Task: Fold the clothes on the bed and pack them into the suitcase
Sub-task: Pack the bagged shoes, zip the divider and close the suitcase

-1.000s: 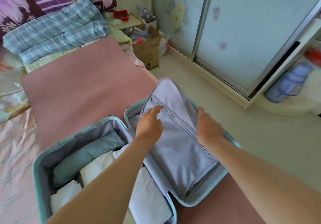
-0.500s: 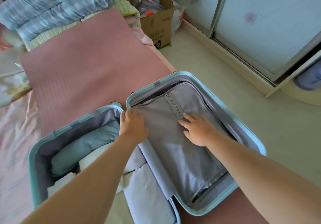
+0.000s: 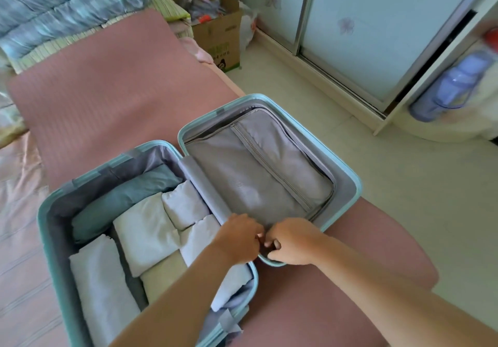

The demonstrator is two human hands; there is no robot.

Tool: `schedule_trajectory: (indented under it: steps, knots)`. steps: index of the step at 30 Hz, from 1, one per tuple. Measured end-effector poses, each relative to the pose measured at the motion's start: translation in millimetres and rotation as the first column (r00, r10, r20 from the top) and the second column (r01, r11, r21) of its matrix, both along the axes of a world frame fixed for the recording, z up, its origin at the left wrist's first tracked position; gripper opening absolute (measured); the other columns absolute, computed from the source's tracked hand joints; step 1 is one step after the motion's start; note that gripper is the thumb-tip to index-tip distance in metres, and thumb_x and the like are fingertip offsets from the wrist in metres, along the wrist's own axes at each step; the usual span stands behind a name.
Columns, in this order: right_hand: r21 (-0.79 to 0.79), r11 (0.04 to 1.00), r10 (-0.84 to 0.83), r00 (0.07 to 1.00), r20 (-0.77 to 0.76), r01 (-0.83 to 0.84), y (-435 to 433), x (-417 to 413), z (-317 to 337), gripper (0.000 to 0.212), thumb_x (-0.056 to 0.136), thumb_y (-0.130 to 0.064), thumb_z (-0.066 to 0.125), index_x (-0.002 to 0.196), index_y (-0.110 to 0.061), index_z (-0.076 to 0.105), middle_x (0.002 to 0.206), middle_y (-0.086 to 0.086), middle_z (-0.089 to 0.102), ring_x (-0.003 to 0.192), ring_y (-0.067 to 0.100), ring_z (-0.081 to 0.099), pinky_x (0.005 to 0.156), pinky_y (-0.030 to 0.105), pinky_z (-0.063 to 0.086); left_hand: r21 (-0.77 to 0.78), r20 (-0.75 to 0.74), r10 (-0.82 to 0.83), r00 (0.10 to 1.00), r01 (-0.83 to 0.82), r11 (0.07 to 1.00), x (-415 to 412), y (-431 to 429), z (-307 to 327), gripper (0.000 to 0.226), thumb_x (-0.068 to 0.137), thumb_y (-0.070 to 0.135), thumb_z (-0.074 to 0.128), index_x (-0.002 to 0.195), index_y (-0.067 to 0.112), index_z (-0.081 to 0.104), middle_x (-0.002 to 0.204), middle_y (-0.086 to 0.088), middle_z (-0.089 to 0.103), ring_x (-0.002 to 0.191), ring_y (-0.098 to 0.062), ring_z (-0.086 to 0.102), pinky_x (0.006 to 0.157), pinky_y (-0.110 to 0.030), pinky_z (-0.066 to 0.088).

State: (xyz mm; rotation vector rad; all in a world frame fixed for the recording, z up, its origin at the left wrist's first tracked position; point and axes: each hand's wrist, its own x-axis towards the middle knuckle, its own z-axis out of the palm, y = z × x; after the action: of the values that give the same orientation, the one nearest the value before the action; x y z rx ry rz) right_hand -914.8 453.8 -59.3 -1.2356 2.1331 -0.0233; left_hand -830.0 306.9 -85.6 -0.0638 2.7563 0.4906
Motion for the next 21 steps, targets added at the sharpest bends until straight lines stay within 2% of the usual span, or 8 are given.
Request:
schedule_trajectory:
  steps: [2,4,6,8,9,12,16,21]
  knots:
    - [-0.015,1.0,-0.001,0.999,-0.033,0.001,4.7,10.0,-7.7,0.025,0.092,-0.031,0.06,0.115,-0.03,0.07,0.102,-0.007,0.065,0.094,0.022,0.059,0.069,0.028,0.041,-0.002,-0.058,0.032,0.998,-0.032,0.999,9.2,5.7,-4.5,0.03,0.089,0.014,0.047,0.106,0.025,0.069,0.105,0.002,0.069,0.106,-0.022,0.056,0.097,-0.031,0.038]
    - [-0.016,1.0,-0.012,0.998,-0.059,0.011,5.8,16.5,-14.9,0.028,0.095,-0.027,0.057,0.12,-0.03,0.069,0.119,-0.003,0.064,0.107,0.024,0.06,0.082,0.034,0.048,0.063,-0.097,0.133,0.986,-0.127,0.99,17.3,7.9,-7.4,0.032,0.091,0.01,0.045,0.112,0.024,0.066,0.108,-0.001,0.068,0.107,-0.023,0.056,0.094,-0.03,0.04]
    - [-0.011,1.0,-0.017,0.998,-0.06,0.017,3.9,20.8,-19.1,0.018,0.092,-0.021,0.056,0.096,-0.025,0.073,0.102,0.0,0.068,0.091,0.026,0.062,0.073,0.036,0.051,0.094,-0.105,0.205,0.973,-0.195,0.976,23.4,7.4,-8.7,0.03,0.093,0.01,0.045,0.112,0.024,0.064,0.107,-0.003,0.068,0.107,-0.023,0.056,0.09,-0.031,0.044]
    - [0.014,0.999,-0.048,0.997,-0.064,0.049,1.2,22.8,-16.8,0.015,0.084,-0.015,0.057,0.071,-0.018,0.062,0.073,0.0,0.06,0.068,0.023,0.055,0.056,0.029,0.042,0.083,-0.091,0.194,0.977,-0.187,0.979,25.7,9.9,-7.3,0.028,0.095,0.012,0.044,0.107,0.024,0.066,0.105,-0.003,0.068,0.105,-0.024,0.057,0.09,-0.03,0.041]
    - [0.022,0.997,-0.068,0.996,-0.058,0.069,-0.5,23.9,-14.7,0.017,0.082,-0.014,0.057,0.065,-0.017,0.055,0.066,0.0,0.054,0.063,0.023,0.05,0.052,0.027,0.035,0.065,-0.086,0.173,0.981,-0.168,0.984,25.9,12.2,-5.5,0.028,0.095,0.013,0.044,0.106,0.023,0.067,0.105,-0.003,0.068,0.105,-0.024,0.057,0.091,-0.029,0.039]
    - [0.003,0.988,-0.154,0.988,0.014,0.154,-1.1,20.7,-13.3,0.019,0.078,-0.014,0.058,0.06,-0.018,0.053,0.058,-0.001,0.051,0.057,0.022,0.047,0.051,0.026,0.033,0.035,-0.099,0.162,0.982,-0.159,0.987,24.7,17.0,-5.2,0.026,0.093,0.015,0.046,0.105,0.024,0.068,0.105,-0.002,0.067,0.104,-0.024,0.057,0.095,-0.028,0.035]
    - [0.001,0.929,-0.355,0.894,0.273,0.369,6.9,16.8,-17.5,0.013,0.074,-0.011,0.056,0.072,-0.019,0.065,0.058,-0.008,0.053,0.055,0.014,0.045,0.052,0.026,0.037,0.001,-0.1,0.13,0.986,-0.131,0.991,23.7,15.7,-12.0,0.027,0.091,0.02,0.049,0.106,0.026,0.07,0.104,0.001,0.066,0.104,-0.021,0.053,0.1,-0.026,0.033]
    - [0.004,0.923,-0.374,0.892,0.254,0.386,6.4,14.2,-22.4,0.012,0.075,-0.015,0.058,0.075,-0.012,0.07,0.061,0.002,0.057,0.055,0.016,0.041,0.053,0.028,0.039,-0.02,-0.103,0.085,0.991,-0.087,0.996,20.7,15.6,-12.6,0.028,0.091,0.023,0.048,0.109,0.03,0.069,0.104,0.004,0.064,0.105,-0.018,0.051,0.102,-0.027,0.03]
